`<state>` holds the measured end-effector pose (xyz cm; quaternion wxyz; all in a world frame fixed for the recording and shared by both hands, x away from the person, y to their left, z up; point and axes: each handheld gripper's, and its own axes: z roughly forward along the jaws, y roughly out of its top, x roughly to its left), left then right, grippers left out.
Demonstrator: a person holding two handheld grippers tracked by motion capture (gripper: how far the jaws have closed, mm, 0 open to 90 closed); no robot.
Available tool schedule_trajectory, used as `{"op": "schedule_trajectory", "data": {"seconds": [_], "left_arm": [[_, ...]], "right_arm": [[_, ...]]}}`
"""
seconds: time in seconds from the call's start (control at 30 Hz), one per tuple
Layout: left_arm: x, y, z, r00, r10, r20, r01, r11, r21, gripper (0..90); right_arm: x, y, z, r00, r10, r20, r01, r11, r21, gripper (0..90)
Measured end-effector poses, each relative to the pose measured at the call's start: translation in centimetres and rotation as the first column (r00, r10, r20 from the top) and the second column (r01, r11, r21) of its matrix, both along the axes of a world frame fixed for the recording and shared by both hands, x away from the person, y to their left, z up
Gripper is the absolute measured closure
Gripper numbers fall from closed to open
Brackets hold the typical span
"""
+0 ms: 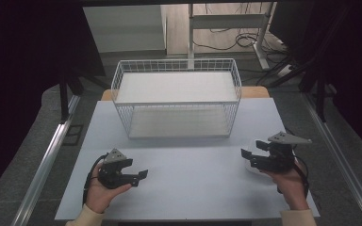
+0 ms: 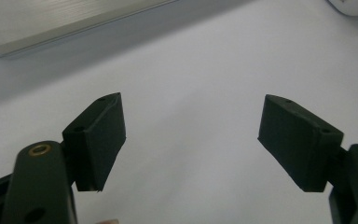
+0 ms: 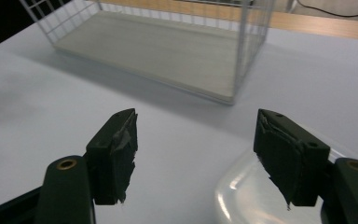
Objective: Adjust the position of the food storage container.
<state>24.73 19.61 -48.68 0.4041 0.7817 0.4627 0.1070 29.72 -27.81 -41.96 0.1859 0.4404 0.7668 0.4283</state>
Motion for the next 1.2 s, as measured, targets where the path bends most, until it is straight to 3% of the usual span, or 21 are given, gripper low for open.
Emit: {"op": "schedule_trajectory", "data": {"seconds": [0.23,0.53,0.67,0.9,1.0,1.1,1.17,1.2], "left_arm": [[0.0,-0.1,0.0,1.0000,-0.005,0.000,0.005,1.0000,0.003,22.5],[0.1,0.0,-0.2,1.0000,-0.005,-0.003,0.005,1.0000,0.006,22.5],[0.0,-0.2,-0.2,1.0000,-0.007,-0.005,0.007,0.9999,0.007,22.5],[0.1,-0.1,-0.1,1.0000,-0.001,-0.003,0.001,1.0000,0.004,22.4],[0.1,-0.1,-0.2,1.0000,-0.002,-0.007,0.002,1.0000,0.005,22.3],[0.0,-0.1,-0.2,1.0000,-0.003,-0.004,0.003,1.0000,0.003,22.3],[0.0,-0.1,-0.2,1.0000,0.000,-0.004,0.000,1.0000,0.001,22.3],[0.0,-0.1,-0.2,1.0000,0.000,-0.004,0.000,1.0000,0.001,22.3]], "right_arm": [[0.9,-2.5,-0.8,0.9951,-0.093,-0.035,0.092,0.9957,-0.013,32.0],[1.3,-4.2,-0.9,0.9897,-0.138,-0.039,0.137,0.9904,-0.017,35.2],[2.2,-5.2,-0.4,0.9861,-0.163,-0.031,0.162,0.9858,-0.045,37.8],[3.6,-7.5,0.1,0.9776,-0.206,-0.044,0.203,0.9776,-0.054,45.8],[4.0,-8.6,-0.3,0.9697,-0.237,-0.059,0.232,0.9697,-0.075,50.5],[4.3,-9.5,-0.9,0.9626,-0.261,-0.073,0.253,0.9621,-0.102,58.0],[4.5,-10.3,-1.3,0.9572,-0.278,-0.081,0.267,0.9560,-0.121,69.5],[4.5,-10.3,-1.3,0.9572,-0.278,-0.081,0.267,0.9560,-0.121,69.5]]}}
